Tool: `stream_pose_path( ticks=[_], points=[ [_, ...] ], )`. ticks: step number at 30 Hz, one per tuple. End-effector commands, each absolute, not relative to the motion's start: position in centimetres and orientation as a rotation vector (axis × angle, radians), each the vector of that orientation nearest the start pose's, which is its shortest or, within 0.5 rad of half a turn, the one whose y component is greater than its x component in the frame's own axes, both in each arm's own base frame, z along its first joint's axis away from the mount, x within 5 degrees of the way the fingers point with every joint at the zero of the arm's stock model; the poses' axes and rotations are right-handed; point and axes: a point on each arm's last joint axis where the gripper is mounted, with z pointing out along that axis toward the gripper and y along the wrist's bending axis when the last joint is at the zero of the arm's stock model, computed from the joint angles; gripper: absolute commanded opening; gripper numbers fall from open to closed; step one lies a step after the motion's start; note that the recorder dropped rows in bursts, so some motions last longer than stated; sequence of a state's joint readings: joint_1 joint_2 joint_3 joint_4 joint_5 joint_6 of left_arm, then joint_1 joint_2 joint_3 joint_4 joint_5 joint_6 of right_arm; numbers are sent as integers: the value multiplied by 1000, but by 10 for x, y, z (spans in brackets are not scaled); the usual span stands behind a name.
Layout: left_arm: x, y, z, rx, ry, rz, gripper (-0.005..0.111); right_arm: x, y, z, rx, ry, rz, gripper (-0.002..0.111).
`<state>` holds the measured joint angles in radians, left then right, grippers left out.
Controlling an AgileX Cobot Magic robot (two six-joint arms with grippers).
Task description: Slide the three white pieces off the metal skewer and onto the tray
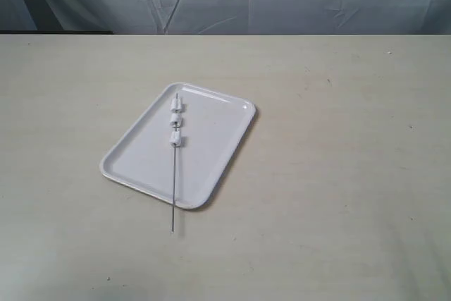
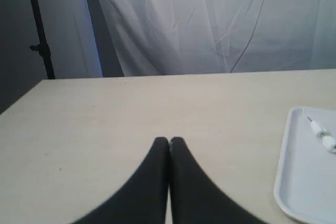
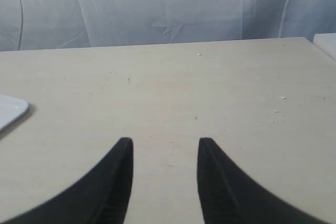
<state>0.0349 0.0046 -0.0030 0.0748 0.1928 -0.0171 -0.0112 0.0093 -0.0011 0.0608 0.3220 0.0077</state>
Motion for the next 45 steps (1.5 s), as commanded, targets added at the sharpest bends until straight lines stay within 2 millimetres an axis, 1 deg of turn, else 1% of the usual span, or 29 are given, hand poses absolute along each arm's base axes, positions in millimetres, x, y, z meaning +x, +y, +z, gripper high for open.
stream_pose_path(
  ticks=[1, 6, 13, 15, 18, 20, 22, 23, 27, 28, 30, 33, 34, 35, 36, 37, 38, 40, 41, 44, 45],
  points=[
    [56, 2, 208, 2, 1544, 67, 0, 54, 1, 184, 48, 1805, 53, 39],
    [56, 2, 218, -34, 1430, 22, 0, 54, 1, 184, 48, 1805, 53, 39],
    [47, 1, 245, -34, 1114, -2, 0, 54, 1, 184, 48, 1809, 53, 39],
    [44, 0, 251, -9, 1048, 13, 0, 54, 1, 184, 48, 1809, 53, 39],
    [41, -7, 255, 124, 981, 88, 0, 54, 1, 184, 48, 1809, 53, 39],
    [41, -12, 259, 156, 990, 26, 0, 54, 1, 184, 48, 1809, 53, 39],
    [47, -12, 263, 107, 1089, -67, 0, 54, 1, 184, 48, 1809, 53, 39],
    [51, -11, 264, 82, 1156, -80, 0, 54, 1, 184, 48, 1809, 53, 39],
    [65, -5, 276, -33, 1319, -118, 0, 54, 1, 184, 48, 1809, 53, 39],
    [68, -3, 280, -50, 1350, -113, 0, 54, 1, 184, 48, 1809, 53, 39],
    [80, 1, 285, -94, 1470, -78, 0, 54, 1, 184, 48, 1809, 53, 39],
    [98, 10, 281, -216, 1725, -19, 0, 54, 1, 184, 48, 1805, 53, 39],
    [102, 11, 279, -228, 1769, -13, 0, 54, 1, 184, 48, 1805, 53, 39],
    [108, 11, 276, -218, 1861, 6, 0, 54, 1, 184, 48, 1805, 53, 39],
    [110, 10, 275, -203, 1916, 7, 0, 54, 1, 184, 48, 1805, 53, 39],
    [114, 7, 271, -154, 2023, -4, 0, 54, 1, 184, 48, 1805, 53, 39],
    [119, 3, 270, -95, 2085, -25, 0, 54, 1, 184, 48, 1805, 53, 39],
    [125, -3, 265, -49, 2162, -94, 0, 55, 1, 187, 48, 1777, 52, 39],
    [128, -5, 264, -32, 2192, -127, 0, 56, 1, 192, 50, 1715, 50, 39],
    [140, -15, 249, 32, 2332, -264, 0, 56, -1, 216, 72, 1456, 61, 39],
    [143, -18, 245, 38, 2356, -301, 0, 56, -1, 220, 75, 1410, 61, 39]
  ],
)
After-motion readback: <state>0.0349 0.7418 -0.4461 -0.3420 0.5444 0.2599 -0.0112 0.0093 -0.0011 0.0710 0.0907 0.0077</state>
